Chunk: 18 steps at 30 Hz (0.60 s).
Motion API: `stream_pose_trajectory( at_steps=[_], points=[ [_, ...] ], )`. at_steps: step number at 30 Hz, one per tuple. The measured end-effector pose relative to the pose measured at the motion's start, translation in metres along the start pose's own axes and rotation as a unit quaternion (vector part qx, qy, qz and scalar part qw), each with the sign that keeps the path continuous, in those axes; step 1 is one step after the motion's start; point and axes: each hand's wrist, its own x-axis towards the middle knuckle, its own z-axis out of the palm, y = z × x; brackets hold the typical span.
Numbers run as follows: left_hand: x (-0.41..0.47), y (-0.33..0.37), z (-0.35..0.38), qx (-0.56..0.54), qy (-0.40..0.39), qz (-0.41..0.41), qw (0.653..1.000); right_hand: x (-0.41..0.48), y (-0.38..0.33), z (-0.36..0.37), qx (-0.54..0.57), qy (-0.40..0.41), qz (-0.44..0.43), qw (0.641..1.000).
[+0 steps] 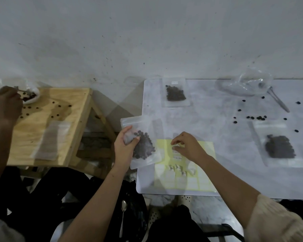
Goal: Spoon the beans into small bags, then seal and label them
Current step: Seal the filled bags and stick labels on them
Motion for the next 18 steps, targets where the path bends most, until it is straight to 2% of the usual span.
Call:
stream_pose_trajectory(
  at_steps=[8,18],
  points=[
    [0.0027,0.0036,0.0045,0.010,-0.013,0.006,1.000,0.0033,0.0039,-0.0005,-0.046,-0.035,-0.046,0.997],
    [0.0025,0.0046,0.0086,0.004,-0.024,0.003,1.000,0.0055,0.0081,0.0020,-0.078,-0.056,-0.046,0.994]
  ],
)
